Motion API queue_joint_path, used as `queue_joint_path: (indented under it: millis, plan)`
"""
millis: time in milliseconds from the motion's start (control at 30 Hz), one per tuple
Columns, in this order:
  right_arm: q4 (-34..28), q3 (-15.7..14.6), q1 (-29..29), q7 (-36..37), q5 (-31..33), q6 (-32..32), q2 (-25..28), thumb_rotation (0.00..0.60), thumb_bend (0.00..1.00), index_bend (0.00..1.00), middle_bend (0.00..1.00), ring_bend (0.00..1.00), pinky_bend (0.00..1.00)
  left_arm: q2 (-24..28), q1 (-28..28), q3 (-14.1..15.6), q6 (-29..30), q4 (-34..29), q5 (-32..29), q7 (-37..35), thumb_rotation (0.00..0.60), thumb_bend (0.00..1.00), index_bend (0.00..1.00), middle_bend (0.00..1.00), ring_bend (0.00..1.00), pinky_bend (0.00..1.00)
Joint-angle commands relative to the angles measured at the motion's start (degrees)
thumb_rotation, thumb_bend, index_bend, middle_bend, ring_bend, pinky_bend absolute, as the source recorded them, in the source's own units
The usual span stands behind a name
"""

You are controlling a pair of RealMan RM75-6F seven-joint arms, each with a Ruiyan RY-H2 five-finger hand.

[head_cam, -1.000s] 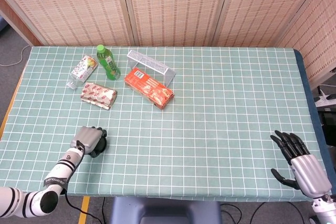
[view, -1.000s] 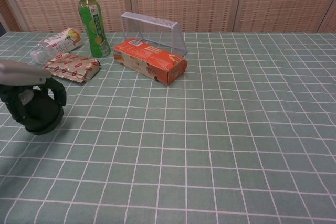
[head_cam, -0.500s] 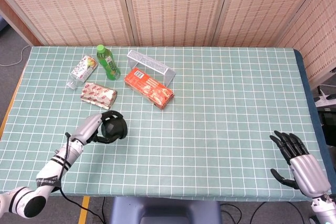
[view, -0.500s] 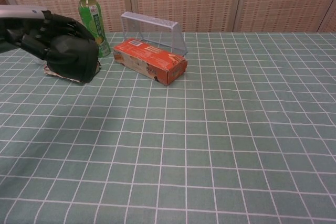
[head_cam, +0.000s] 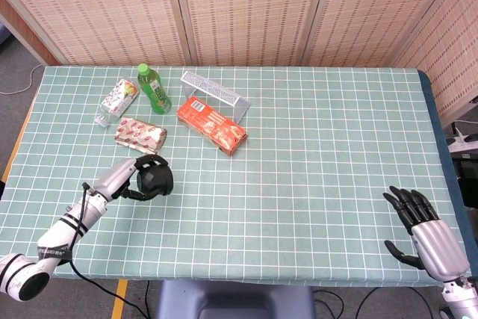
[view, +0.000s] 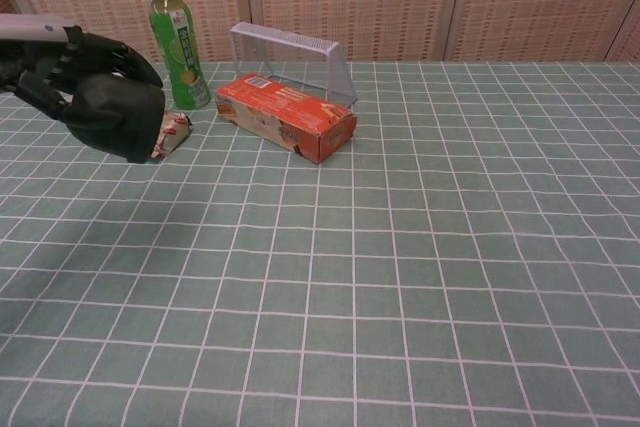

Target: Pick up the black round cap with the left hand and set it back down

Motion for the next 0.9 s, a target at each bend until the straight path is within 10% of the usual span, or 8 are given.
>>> queue_joint_path:
  millis: [33, 200, 467, 700, 900]
  plan:
    - [-0.1, 0.0, 0.0, 0.0, 0.1, 0.0, 0.0, 0.600, 0.22, 0.00, 0.00, 0.00, 0.00, -2.7, -3.5, 4.7, -2.9, 3.6, -14.8, 58.5, 0.600, 0.38, 0.63, 0.61, 0.61, 0.85]
    - [0.0, 0.0, 0.0, 0.2, 0.0, -0.1, 0.1, 0.600, 0.22, 0.00, 0.00, 0.00, 0.00, -7.7, -10.3, 8.8, 9.8, -2.2, -43.2, 92.6, 0.600, 0.38, 0.62, 0.59, 0.59, 0.83]
    - [0.0, 0.1, 0.0, 0.8, 0.1, 0.1, 0.4, 0.600, 0.22, 0.00, 0.00, 0.00, 0.00, -15.9, -17.1, 8.5, 28.2, -5.9, -64.1, 115.7, 0.600, 0.38, 0.61, 0.59, 0.58, 0.80]
    - [0.0, -0.1, 0.1, 0.4, 0.0, -0.4, 0.2, 0.600, 0.22, 0.00, 0.00, 0.00, 0.00, -14.3, -17.6, 5.5, 26.5, -10.5, -67.6, 114.6, 0.600, 0.40, 0.62, 0.58, 0.58, 0.79]
    - [-0.1, -0.1, 0.0, 0.2, -0.1, 0.0, 0.2, 0.600, 0.22, 0.00, 0.00, 0.00, 0.00, -7.5, -15.2, 1.9, 11.9, -13.5, -61.7, 101.5, 0.600, 0.40, 0.63, 0.61, 0.60, 0.82]
